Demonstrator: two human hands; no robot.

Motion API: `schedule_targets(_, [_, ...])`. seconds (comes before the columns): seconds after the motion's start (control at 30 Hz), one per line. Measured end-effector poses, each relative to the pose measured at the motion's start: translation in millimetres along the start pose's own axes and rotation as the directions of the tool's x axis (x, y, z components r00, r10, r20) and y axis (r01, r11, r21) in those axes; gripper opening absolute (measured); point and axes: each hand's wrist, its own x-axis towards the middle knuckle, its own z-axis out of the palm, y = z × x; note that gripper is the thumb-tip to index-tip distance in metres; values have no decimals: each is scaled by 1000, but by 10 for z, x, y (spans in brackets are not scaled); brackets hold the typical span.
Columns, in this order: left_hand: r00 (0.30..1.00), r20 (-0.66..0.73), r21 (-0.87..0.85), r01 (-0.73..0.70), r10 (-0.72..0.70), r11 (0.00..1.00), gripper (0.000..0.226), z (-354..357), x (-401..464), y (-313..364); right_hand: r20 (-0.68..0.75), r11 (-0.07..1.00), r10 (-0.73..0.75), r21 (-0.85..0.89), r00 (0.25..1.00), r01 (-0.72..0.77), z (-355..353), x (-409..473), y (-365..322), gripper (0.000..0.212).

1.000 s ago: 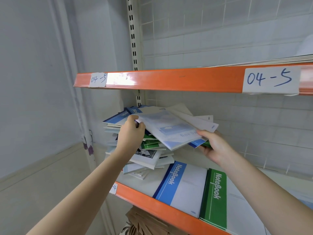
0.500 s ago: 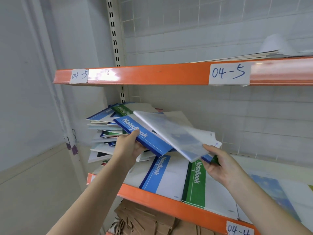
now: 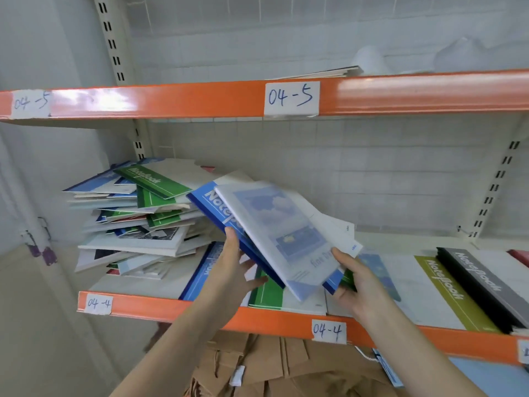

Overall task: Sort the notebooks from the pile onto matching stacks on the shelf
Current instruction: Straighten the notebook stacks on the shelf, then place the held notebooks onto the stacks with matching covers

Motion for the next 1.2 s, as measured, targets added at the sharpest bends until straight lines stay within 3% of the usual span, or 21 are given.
schedule_targets(0.1, [997,78,-236,11,8,972,61,319,7,-269,-51,998,-64,-28,997,62,-204,-116,-98,25])
schedule_targets(0.17, [995,26,-306,-84,97,948,54,511,25,-404,-82,997,-76,-7,994,76,-356,-190,-152,29])
schedule_targets(0.23, [995,41,-339,-68,87,938,52,675,25,-492,-102,995,-95,0,990,96,-486,-268,-229,31])
schedule_targets(0.33, [996,89,-361,56,-25,931,34,845,64,-595,-127,989,-139,-74,982,130,-663,-386,-379,24])
schedule_targets(0.4, [997,68,-337,66,-46,939,26,928,116,-645,-159,985,-157,-100,975,142,-793,-465,-472,23])
schedule_targets(0.57, [958,278,-246,144,-73,959,37,1111,174,-699,-247,973,-208,-149,946,175,-1077,-580,-683,30])
schedule_targets(0.63, [926,361,-195,192,-111,962,50,1177,179,-727,-206,952,-250,-232,946,201,-1142,-618,-753,32])
schedule_targets(0.7, [906,391,-209,262,-165,942,48,1268,168,-777,-143,922,-284,-313,948,229,-1168,-637,-802,37])
schedule_targets(0.77, [914,351,-266,308,-206,914,33,1363,166,-854,-140,899,-310,-366,941,241,-1183,-608,-839,44])
schedule_targets(0.87, [951,242,-272,258,-193,927,16,1455,154,-943,-203,875,-334,-430,920,222,-1226,-482,-888,45])
schedule_targets(1.07, [983,-27,-329,162,-180,930,17,1363,133,-901,-290,823,-348,-550,891,143,-1323,-266,-976,29])
schedule_targets(1.2, [982,-131,-390,78,-139,917,14,1103,91,-799,-272,872,-264,-477,925,108,-1362,-184,-1051,19])
